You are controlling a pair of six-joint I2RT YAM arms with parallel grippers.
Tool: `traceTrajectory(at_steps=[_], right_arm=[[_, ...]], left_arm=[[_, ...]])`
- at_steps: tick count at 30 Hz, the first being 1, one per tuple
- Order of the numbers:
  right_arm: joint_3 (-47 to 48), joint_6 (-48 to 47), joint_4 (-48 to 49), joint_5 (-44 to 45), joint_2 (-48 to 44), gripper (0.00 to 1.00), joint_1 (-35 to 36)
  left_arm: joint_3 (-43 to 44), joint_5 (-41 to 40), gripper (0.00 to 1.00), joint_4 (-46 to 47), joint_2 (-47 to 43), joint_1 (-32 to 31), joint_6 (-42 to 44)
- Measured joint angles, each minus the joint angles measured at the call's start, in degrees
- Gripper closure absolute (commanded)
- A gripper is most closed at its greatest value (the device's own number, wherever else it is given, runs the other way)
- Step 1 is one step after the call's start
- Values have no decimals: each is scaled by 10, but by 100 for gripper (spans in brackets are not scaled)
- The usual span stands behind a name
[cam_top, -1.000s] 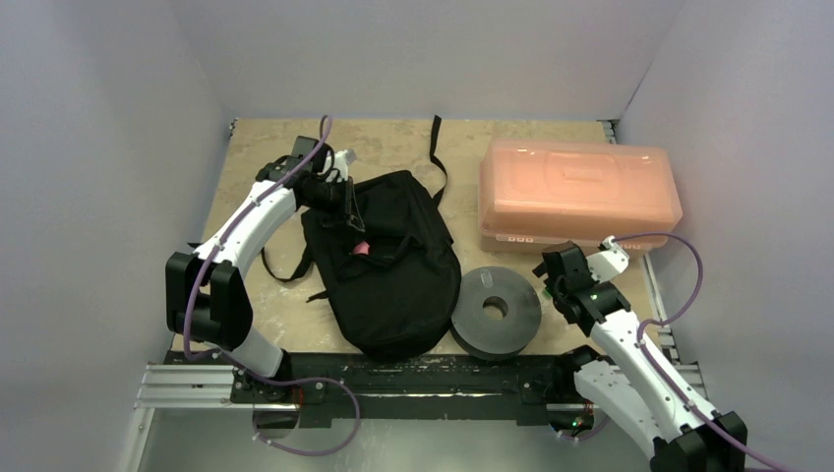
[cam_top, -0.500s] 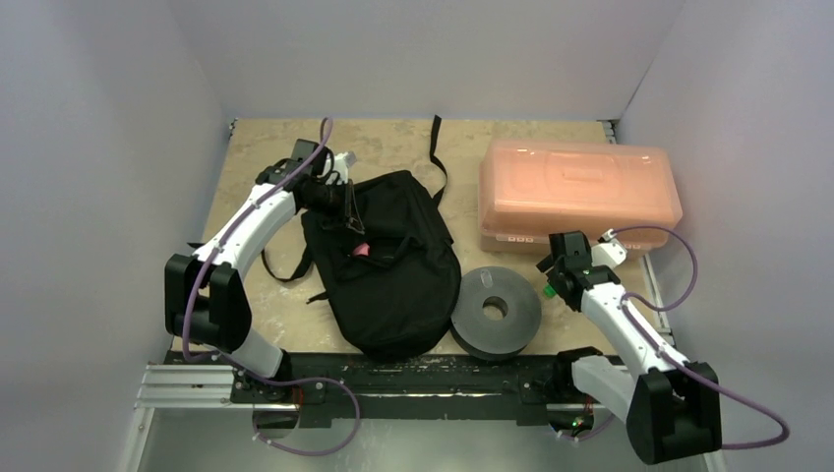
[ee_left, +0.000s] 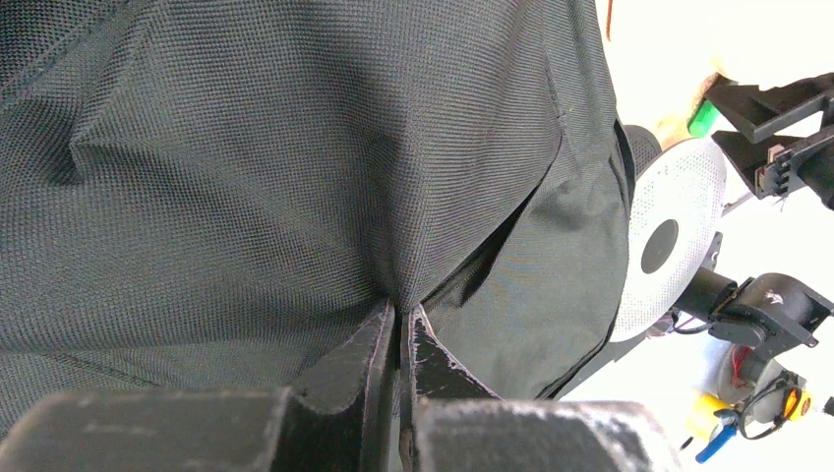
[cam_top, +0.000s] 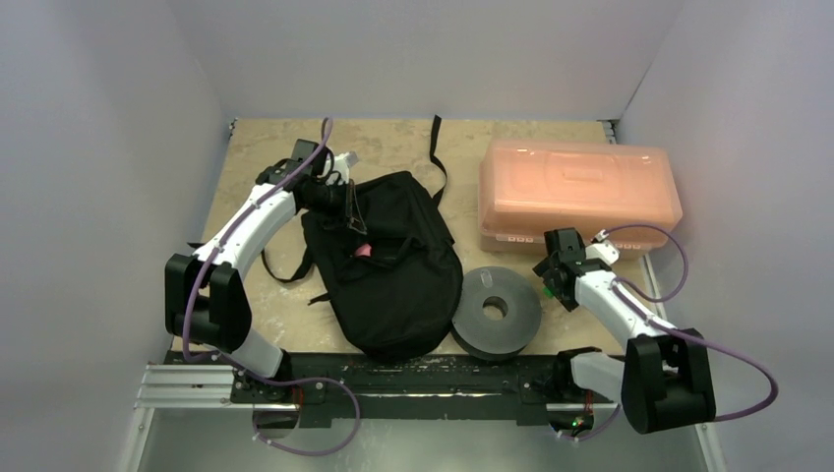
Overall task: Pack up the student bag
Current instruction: Pick up the stationery from the center of the board, then place the stationery in the student bag.
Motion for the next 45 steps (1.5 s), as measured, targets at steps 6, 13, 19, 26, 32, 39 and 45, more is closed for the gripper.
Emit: traceTrajectory(at_steps=[6,13,19,26,32,39,45], right_arm=[[18,10,0,-10,54,39,-6],[23,12,-4,-12,63,58,-19],[23,15,-7,-17,60,68,-28],[11,39,-15,-25,29,100,-34],[8,59,-52,-10,-56,100,-37],[38,74,-143,39,-220,100,-37],[175,51,-232,109,-260,100,-36]], left_arm=[[0,2,100,0,0,0,0],[0,3,100,0,0,0,0],[0,3,100,0,-1,0,0],[-1,3,100,0,-1,0,0],[-1,2,100,0,-1,0,0],[-1,0,100,0,-1,0,1],[-1,0,100,0,-1,0,1]])
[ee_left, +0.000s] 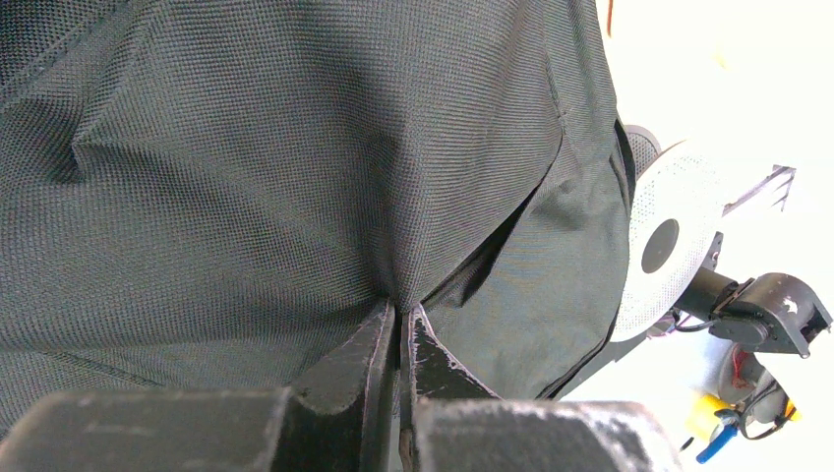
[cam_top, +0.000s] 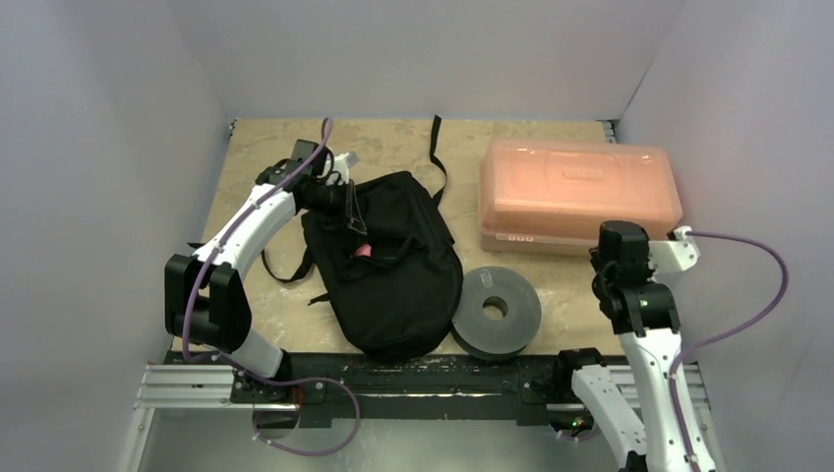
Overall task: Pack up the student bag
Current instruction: Place the stationery in the student bag.
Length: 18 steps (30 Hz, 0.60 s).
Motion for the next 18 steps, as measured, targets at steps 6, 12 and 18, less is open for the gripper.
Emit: traceTrajectory(at_steps=[6,12,18], right_arm=[[85,-195,131,-130,-14,100,21],[125,-329,327,-445,117,100,180],[269,-402,340,-558,377,100,397]], left_arm=[[-2,0,100,0,0,0,0],[-3,-5,100,0,0,0,0],[-3,-11,100,0,0,0,4]])
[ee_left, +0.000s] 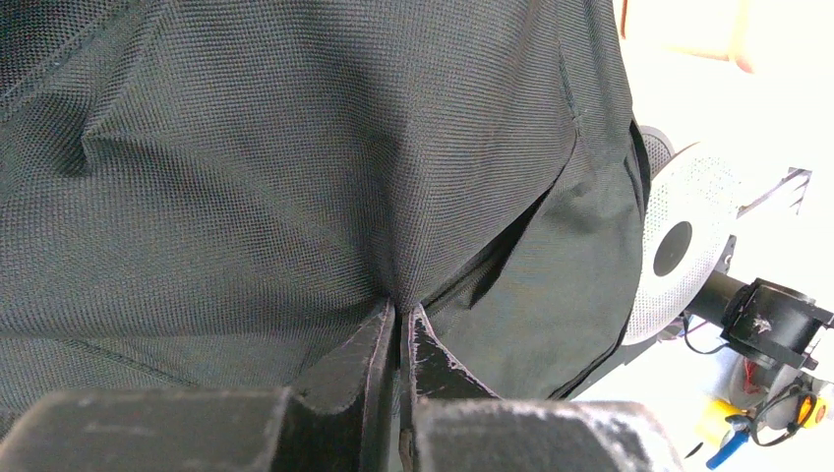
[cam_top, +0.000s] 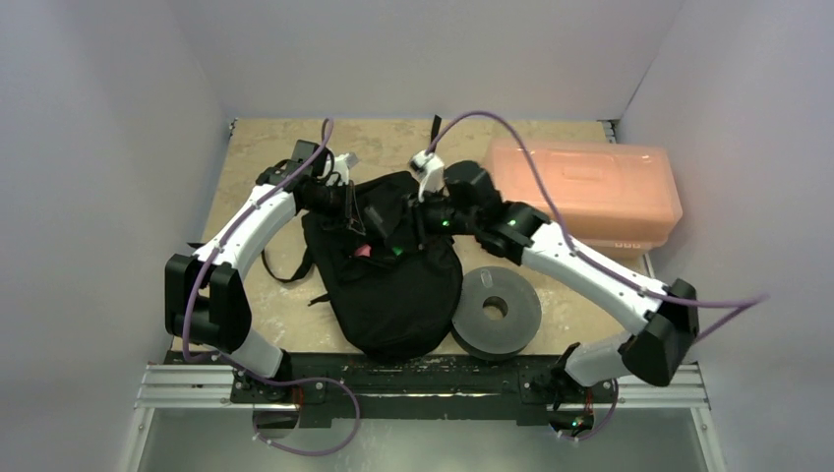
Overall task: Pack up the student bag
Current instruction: Place the stationery in the student bag.
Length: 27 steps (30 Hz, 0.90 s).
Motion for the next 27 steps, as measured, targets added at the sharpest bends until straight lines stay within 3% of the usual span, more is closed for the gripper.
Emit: traceTrajectory(at_steps=[4,11,21,27], right_arm=[[-43,4,-13,-14,52,100,49],[-97,37,-59,-4,65,100,53],[84,106,-115,26,269,100,53],[116,168,-117,39,341,100,52]], left_arm=[[0,-1,100,0,0,0,3],[0,-1,100,0,0,0,3],[-5,-1,100,5,-9,0,4],[-6,-1,100,5,-12,0,4]])
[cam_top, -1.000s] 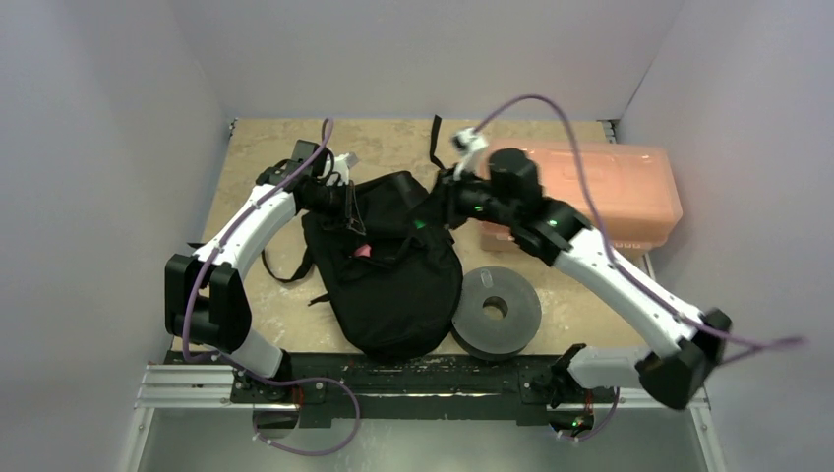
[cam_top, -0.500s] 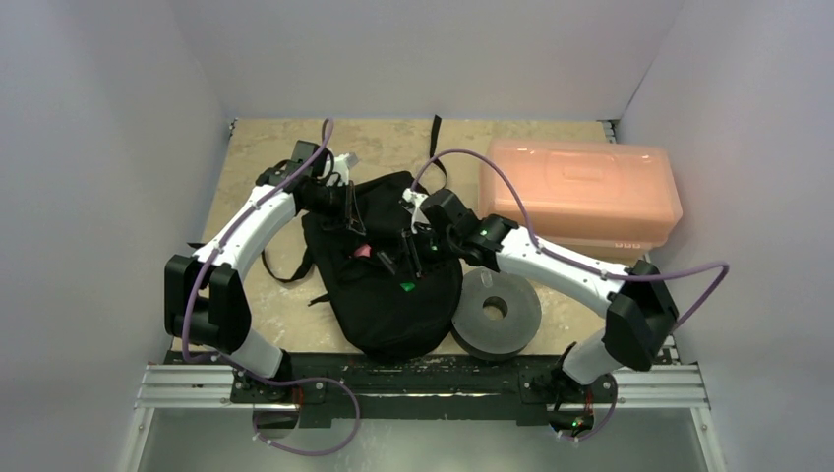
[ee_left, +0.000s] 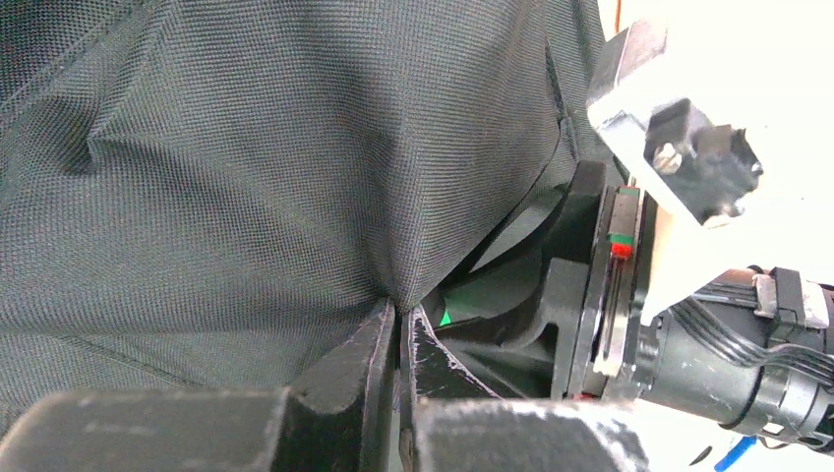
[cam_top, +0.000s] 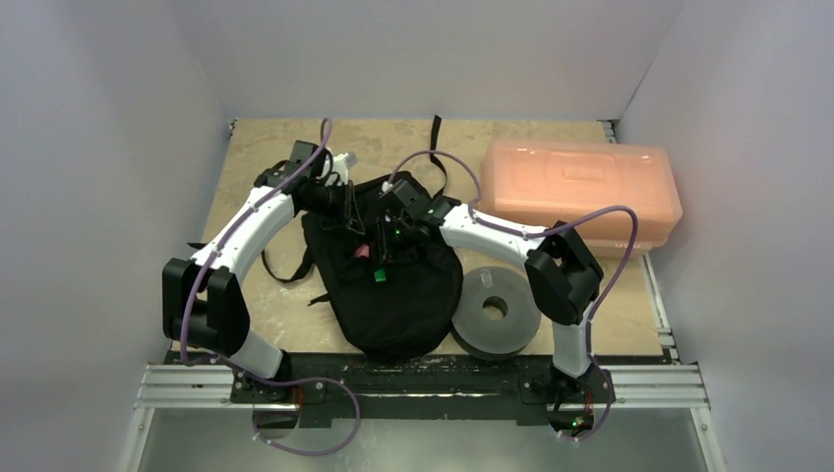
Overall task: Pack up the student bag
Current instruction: Place the stationery in the student bag.
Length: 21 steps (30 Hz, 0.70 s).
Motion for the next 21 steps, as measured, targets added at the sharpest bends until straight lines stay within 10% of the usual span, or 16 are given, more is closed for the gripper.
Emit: traceTrajectory(at_steps=[10,21], right_arm=[[-35,35,86,162,-34,98,-3],[-155,-20,320,238,-46,34,5]], left_arm=[[-7,3,100,7,-7,0,0],[-9,5,100,22,-7,0,0]])
